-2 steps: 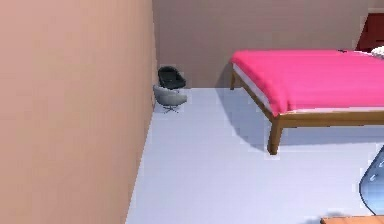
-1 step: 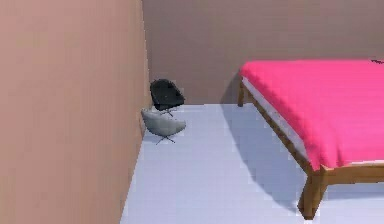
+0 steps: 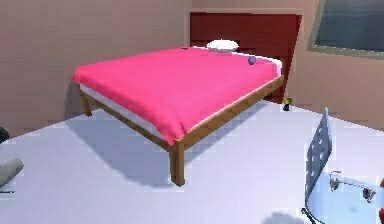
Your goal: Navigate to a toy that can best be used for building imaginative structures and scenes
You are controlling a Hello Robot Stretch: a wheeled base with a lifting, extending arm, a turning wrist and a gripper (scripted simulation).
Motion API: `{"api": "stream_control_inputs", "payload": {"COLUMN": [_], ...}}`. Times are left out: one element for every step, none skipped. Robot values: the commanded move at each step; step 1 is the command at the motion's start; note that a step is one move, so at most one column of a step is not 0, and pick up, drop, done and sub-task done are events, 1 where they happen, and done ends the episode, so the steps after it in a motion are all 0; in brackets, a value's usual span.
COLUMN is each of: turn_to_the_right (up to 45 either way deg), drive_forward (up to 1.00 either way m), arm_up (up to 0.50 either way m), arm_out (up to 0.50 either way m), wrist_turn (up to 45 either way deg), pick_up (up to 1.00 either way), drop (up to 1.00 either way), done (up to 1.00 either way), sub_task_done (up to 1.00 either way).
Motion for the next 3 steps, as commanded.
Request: {"api": "stream_control_inputs", "payload": {"turn_to_the_right": [21.0, 3.0, 0.0], "drive_forward": [0.00, 0.00, 0.50], "arm_up": [0.00, 0.00, 0.00], "arm_out": [0.00, 0.00, 0.00], "wrist_turn": [0.0, 0.0, 0.0], "pick_up": [0.00, 0.00, 0.00], "drop": [0.00, 0.00, 0.00], "done": [0.00, 0.00, 0.00], "sub_task_done": [0.00, 0.00, 0.00]}}
